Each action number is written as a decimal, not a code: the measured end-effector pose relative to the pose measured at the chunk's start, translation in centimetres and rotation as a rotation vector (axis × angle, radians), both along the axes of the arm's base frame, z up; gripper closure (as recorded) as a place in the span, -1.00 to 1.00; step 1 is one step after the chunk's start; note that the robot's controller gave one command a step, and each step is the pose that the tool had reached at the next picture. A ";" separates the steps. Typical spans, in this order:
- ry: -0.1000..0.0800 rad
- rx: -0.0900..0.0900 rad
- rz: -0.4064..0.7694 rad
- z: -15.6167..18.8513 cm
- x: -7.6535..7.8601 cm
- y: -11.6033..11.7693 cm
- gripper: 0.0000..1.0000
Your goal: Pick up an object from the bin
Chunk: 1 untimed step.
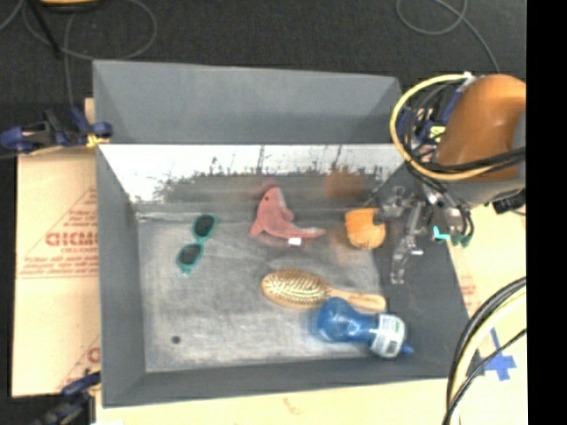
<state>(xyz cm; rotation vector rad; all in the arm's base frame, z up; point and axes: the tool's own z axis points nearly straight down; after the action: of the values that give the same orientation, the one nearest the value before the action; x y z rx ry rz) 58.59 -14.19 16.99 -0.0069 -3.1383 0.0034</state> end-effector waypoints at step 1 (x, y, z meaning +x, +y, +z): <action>-0.008 -0.002 0.003 0.4 0.2 0.0 -1.00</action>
Offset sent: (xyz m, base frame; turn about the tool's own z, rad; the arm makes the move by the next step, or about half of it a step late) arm 0.0655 0.0019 -0.0541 0.0133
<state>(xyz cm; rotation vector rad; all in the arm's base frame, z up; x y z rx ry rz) 58.78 -14.17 17.43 -0.0026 -3.1459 0.0062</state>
